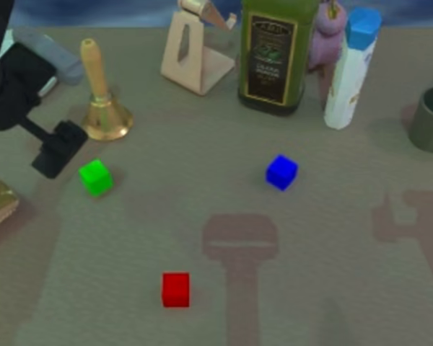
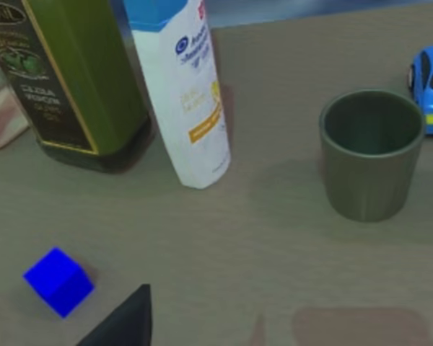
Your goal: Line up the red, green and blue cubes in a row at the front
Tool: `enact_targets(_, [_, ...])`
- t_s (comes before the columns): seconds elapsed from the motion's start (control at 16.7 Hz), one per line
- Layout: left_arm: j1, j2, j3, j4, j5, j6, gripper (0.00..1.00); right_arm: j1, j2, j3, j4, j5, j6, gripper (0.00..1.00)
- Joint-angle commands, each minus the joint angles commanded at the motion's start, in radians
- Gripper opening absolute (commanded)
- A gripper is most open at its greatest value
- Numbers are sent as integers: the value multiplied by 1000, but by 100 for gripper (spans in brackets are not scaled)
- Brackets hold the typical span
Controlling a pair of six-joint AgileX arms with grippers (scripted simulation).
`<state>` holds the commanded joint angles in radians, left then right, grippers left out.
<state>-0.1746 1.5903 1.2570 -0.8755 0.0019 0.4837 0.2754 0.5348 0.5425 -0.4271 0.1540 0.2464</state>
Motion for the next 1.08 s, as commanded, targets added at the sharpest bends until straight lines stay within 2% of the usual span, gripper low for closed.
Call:
enact_targets(0.3, [-39,343,293,-192,0,109,100,-168,-332,-350,255,-79,-162,100])
enact_targets(0.6, [-60,534,467,-288,1,170,100,-257,-520,-528,411,-147,-240,100])
enact_targets(1.08, [-59,557,472,-280,1,177,100,-265,-535,-543,427,-154,-246,100])
